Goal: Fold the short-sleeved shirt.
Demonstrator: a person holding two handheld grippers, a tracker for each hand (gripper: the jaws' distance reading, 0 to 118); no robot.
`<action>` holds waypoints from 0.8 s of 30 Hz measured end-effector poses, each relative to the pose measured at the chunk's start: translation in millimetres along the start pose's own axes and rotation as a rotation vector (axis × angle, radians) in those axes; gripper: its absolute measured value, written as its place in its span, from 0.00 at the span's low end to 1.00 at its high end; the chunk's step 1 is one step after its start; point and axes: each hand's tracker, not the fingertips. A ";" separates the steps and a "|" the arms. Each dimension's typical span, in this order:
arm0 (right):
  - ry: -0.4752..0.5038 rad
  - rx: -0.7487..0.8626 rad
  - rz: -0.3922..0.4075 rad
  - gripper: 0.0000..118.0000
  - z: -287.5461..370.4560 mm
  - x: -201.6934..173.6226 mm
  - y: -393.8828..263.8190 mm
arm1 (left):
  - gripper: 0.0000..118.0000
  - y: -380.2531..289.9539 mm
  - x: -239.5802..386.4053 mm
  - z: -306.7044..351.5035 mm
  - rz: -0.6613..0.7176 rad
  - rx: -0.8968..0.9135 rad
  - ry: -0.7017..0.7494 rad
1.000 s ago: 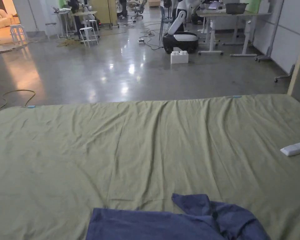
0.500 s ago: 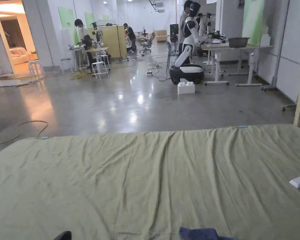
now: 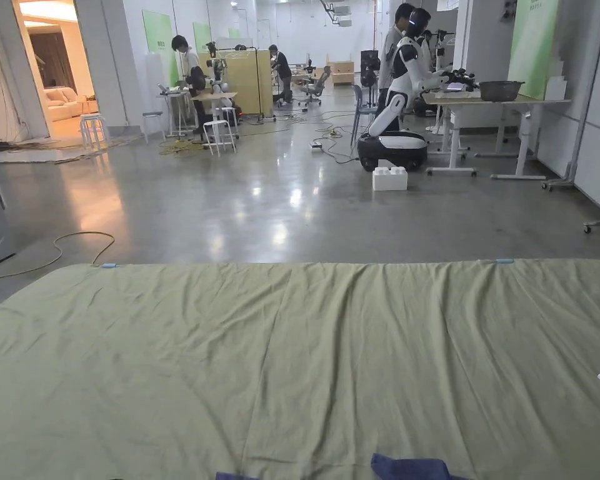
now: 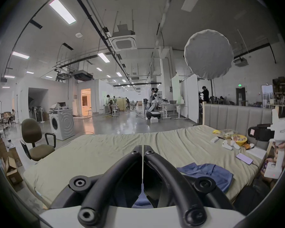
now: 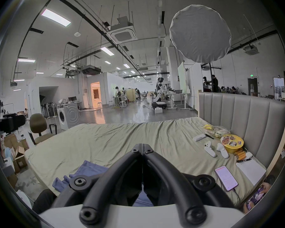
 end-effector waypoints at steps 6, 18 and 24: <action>-0.008 -0.021 0.029 0.01 0.3 -4.4 3.6 | 0.01 2.2 -1.7 -5.1 0.045 -0.007 -0.029; -0.020 -0.057 0.012 0.00 -2.6 -2.9 -3.1 | 0.01 -5.7 -7.2 -23.3 0.086 -0.074 -0.053; -0.048 -0.128 0.019 0.00 -14.1 0.4 -17.4 | 0.01 -24.4 -9.8 -52.1 0.107 -0.173 -0.085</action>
